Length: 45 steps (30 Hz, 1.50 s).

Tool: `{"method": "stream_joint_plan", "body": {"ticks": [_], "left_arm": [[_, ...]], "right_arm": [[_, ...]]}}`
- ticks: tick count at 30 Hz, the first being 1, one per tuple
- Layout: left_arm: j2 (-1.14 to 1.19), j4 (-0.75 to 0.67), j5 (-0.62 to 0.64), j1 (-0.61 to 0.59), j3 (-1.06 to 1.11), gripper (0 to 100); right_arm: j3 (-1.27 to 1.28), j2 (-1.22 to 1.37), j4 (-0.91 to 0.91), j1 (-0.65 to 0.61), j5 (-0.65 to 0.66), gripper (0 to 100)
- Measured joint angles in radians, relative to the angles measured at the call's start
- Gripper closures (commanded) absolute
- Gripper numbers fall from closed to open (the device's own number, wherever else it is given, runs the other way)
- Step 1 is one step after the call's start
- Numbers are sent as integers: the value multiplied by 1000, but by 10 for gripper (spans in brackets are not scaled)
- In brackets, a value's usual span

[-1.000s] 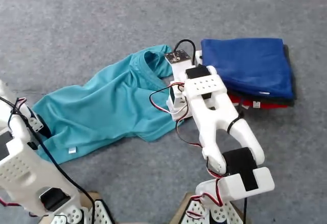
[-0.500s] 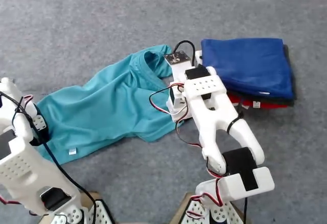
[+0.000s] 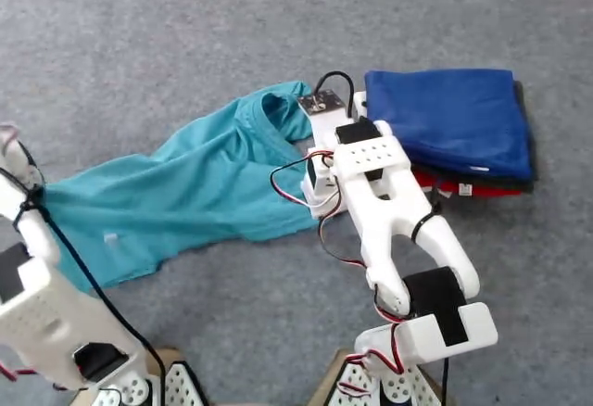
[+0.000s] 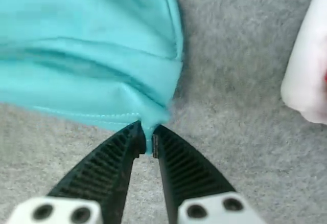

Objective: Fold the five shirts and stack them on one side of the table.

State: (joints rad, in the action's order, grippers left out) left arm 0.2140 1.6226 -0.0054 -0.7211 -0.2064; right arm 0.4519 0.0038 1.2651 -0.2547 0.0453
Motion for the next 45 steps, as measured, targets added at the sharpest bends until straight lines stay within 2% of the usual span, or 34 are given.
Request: {"method": "stream_joint_plan", "body": {"ticks": [7, 14, 20, 28, 32, 34, 37, 40, 45], "left_arm": [[-140, 6, 2, 2, -63, 971], [-157, -41, 2, 44, -324, 971], [-43, -255, 0, 101, -545, 971], [164, -712, -2, 163, -928, 971], [216, -784, -2, 164, -1042, 971], [218, -755, -2, 164, -1076, 971], [218, -632, -2, 150, -1115, 971], [218, -439, -2, 120, -1155, 971], [218, -40, 0, 97, -1209, 970]], "right_arm": [[-109, 0, -9, -2, -81, 985], [-503, 21, -44, -25, -181, 985], [-832, 150, -186, -26, -186, 985], [-1378, 489, -428, -26, -186, 985], [-1697, 666, -405, -26, -186, 985], [-1820, 721, -345, -26, -186, 985], [-1936, 753, -230, -26, -186, 985], [-2005, 753, -100, -26, -158, 985], [-2076, 758, 141, -44, -11, 985]]}}
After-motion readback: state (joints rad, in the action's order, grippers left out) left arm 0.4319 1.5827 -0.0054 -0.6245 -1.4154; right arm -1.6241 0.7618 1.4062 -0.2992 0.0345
